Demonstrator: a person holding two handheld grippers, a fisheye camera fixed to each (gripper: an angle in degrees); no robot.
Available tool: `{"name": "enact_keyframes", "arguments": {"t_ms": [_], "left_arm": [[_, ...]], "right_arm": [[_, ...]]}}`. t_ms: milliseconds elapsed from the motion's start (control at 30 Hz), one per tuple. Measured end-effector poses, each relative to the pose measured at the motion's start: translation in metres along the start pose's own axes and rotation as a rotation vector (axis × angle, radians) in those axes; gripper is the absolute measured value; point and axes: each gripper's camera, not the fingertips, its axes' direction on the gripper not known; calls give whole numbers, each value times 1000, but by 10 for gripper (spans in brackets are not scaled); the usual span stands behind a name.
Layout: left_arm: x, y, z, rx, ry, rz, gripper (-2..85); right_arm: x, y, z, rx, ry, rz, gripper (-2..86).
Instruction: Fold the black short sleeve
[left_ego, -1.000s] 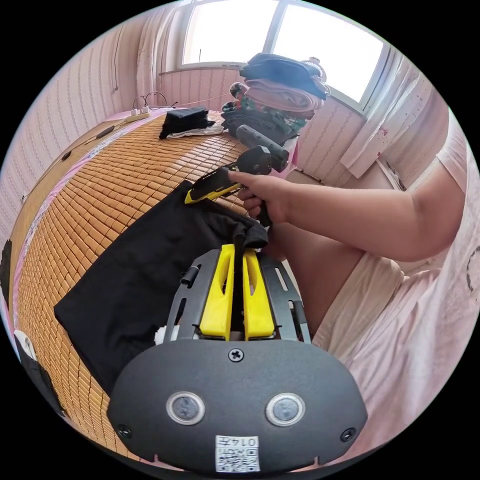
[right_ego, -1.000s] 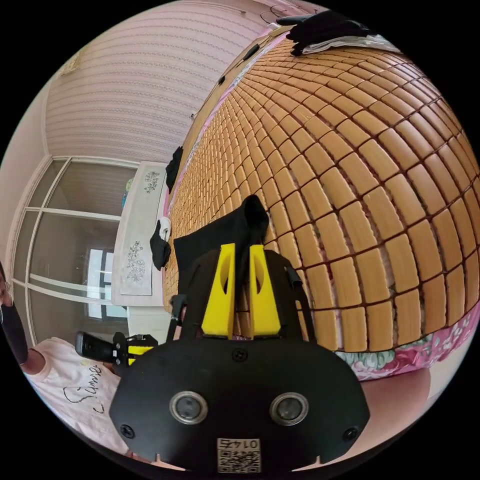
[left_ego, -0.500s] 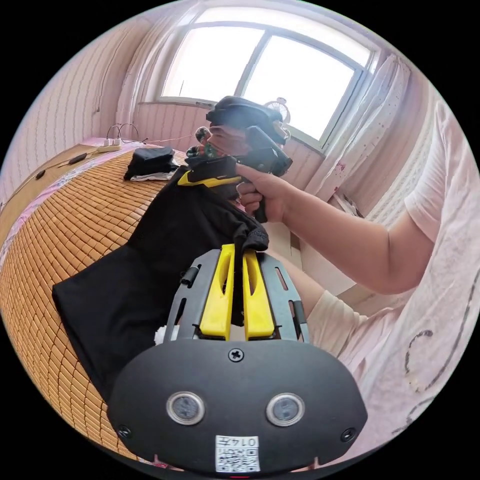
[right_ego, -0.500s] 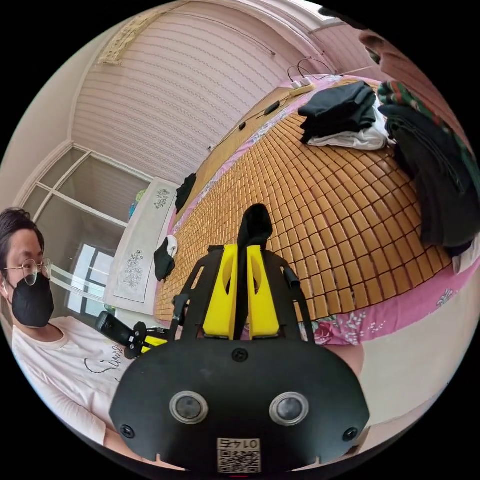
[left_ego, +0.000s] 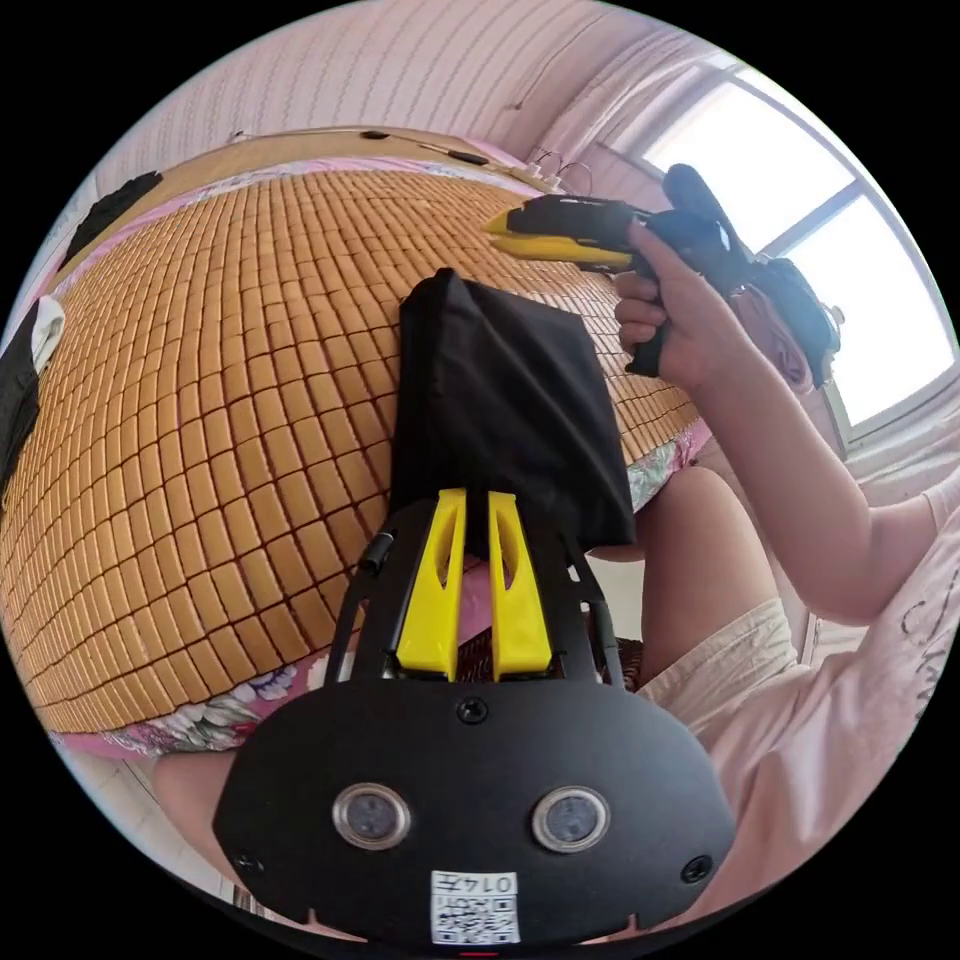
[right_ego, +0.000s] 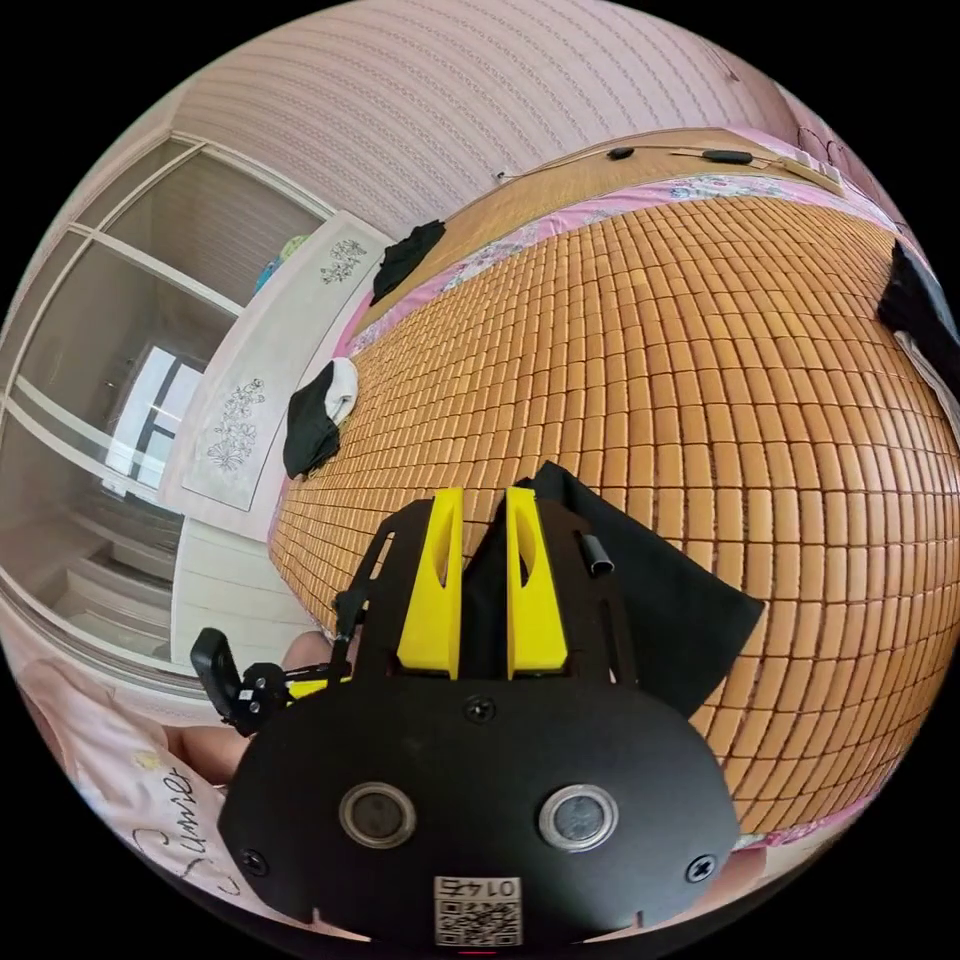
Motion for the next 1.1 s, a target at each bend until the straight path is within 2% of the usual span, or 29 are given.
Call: {"name": "enact_keyframes", "arguments": {"t_ms": [100,167,267,367,467,600,633,700,800,967,1100], "left_arm": [[-15,6,-11,2,-25,-24,40],[-19,7,-15,9,-31,-42,40],[-22,3,-22,50,-15,-70,50],[-23,-7,-20,73,-5,-83,103],[-26,-19,-2,14,1,-99,144],[-26,-28,13,-52,-58,-90,112],[-24,-29,13,-53,-85,-78,105],[-20,-31,11,-61,-125,-20,71],[-13,-31,-5,-10,-91,38,22],[19,-33,-45,105,-63,239,5],[57,-42,-75,194,1,432,-1]], "right_arm": [[-12,-3,-13,-1,77,-96,70],[-14,-9,-14,-71,208,-127,65],[-19,-18,-3,-190,294,-169,70],[-35,-25,11,-259,267,-192,103],[-60,-26,31,-310,267,-221,126],[-78,-19,55,-364,430,-229,105],[-85,-14,53,-327,497,-254,82],[-90,-8,47,-310,505,-251,58],[-89,6,11,-198,374,-198,35],[-76,61,-103,139,138,-69,22],[-77,103,-183,339,76,-53,19]]}}
